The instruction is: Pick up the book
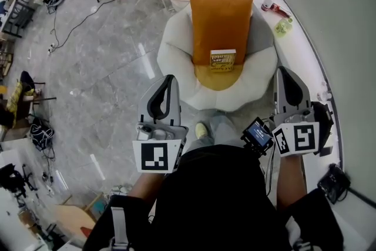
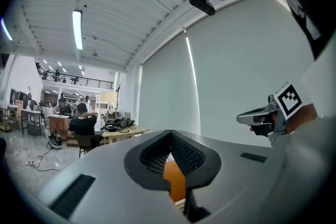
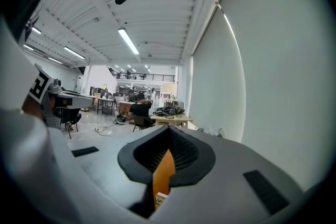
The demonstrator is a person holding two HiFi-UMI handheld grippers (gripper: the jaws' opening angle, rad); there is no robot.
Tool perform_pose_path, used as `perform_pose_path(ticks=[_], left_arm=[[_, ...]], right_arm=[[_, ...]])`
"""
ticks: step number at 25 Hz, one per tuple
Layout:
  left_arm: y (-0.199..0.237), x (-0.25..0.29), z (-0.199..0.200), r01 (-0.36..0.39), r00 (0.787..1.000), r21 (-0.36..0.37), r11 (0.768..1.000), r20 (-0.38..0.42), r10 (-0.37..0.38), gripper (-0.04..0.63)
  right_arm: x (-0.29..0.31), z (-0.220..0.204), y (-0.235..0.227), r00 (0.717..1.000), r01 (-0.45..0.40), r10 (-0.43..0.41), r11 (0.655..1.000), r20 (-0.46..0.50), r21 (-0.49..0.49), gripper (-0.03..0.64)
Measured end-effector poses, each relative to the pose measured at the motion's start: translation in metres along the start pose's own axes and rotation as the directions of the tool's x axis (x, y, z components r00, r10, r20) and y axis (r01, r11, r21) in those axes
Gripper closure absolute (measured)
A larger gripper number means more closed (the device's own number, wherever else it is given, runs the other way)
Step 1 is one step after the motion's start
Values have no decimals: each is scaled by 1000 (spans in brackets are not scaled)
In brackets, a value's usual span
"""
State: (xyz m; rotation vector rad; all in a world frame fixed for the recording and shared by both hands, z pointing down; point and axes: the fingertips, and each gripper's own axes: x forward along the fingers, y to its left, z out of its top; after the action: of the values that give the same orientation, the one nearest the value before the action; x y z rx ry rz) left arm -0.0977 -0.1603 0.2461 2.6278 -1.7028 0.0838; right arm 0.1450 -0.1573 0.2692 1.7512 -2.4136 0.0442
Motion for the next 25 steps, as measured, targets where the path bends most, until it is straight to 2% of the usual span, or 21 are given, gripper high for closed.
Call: perform_pose_path(ticks=[12,25], left_arm=[[-1,63,0,-36,999,2,999,-17,36,585],[5,111,-1,-110,992,44,993,-54,113,584]], right_arm=[[57,0,-42,999,-53,53,999,-10,-5,603],[118,-8,-77,991,-132,132,991,-24,-9,604]])
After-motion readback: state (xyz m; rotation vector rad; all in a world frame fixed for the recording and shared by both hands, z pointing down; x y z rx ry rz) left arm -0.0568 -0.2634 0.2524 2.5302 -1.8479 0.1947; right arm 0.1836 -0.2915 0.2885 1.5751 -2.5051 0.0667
